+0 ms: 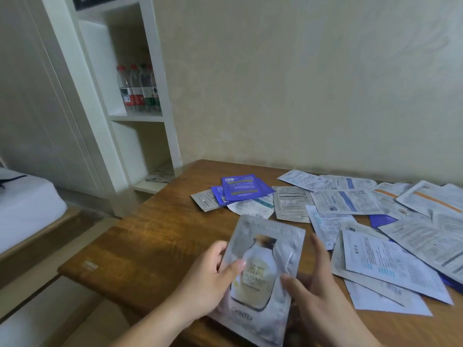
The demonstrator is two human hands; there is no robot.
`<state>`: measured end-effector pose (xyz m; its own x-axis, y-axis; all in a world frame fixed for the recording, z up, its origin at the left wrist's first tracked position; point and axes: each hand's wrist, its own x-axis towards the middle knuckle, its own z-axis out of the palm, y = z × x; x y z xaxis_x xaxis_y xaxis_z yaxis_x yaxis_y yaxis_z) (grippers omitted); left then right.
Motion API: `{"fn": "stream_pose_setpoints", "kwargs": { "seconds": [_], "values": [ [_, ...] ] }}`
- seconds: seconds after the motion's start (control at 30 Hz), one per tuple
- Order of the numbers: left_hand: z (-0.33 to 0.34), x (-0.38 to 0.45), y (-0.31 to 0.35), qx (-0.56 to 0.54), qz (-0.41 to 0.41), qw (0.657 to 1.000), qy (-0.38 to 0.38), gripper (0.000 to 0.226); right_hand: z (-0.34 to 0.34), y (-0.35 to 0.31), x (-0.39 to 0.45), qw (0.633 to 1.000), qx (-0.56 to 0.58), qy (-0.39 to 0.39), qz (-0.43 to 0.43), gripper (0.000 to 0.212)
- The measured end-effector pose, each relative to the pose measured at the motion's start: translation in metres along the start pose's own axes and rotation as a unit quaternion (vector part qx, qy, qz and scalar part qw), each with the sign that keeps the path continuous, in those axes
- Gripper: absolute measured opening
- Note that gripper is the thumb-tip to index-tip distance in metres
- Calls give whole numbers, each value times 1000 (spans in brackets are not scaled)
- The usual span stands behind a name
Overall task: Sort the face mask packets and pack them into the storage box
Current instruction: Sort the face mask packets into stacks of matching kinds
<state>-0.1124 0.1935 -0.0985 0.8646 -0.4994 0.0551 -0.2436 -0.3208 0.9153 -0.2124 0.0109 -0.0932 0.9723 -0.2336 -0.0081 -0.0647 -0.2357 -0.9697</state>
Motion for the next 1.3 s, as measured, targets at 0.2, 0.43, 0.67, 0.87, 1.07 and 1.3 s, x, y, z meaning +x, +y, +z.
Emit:
{"fn": "stream_pose_setpoints", "kwargs": {
  "seconds": [0.2, 0.43, 0.67, 0.87, 1.07, 1.3],
  "values": [
    [-6, 2, -2, 238, -105, 964, -49, 81, -14, 0, -1, 990, -133, -17, 50, 83],
    [-3, -10, 21, 487, 39, 872, -32, 38, -19, -1, 2, 939, -339, 50, -34, 33],
    [-9, 2, 15, 436, 76, 897, -19, 32, -4, 17, 11, 840, -487, 12, -241, 63],
    [-9, 3, 15, 431, 73, 899, -16, 31, -4, 20, 16, 838, -494, -20, -231, 65],
    [-1, 45, 23, 412, 75, 908, 19, 36, -43, -4, 84, 840, -508, 47, -184, 40],
    [23, 141, 18, 324, 103, 940, 9, 32, -55, 7, 173, 766, -632, -2, -117, 25]
  ]
}}
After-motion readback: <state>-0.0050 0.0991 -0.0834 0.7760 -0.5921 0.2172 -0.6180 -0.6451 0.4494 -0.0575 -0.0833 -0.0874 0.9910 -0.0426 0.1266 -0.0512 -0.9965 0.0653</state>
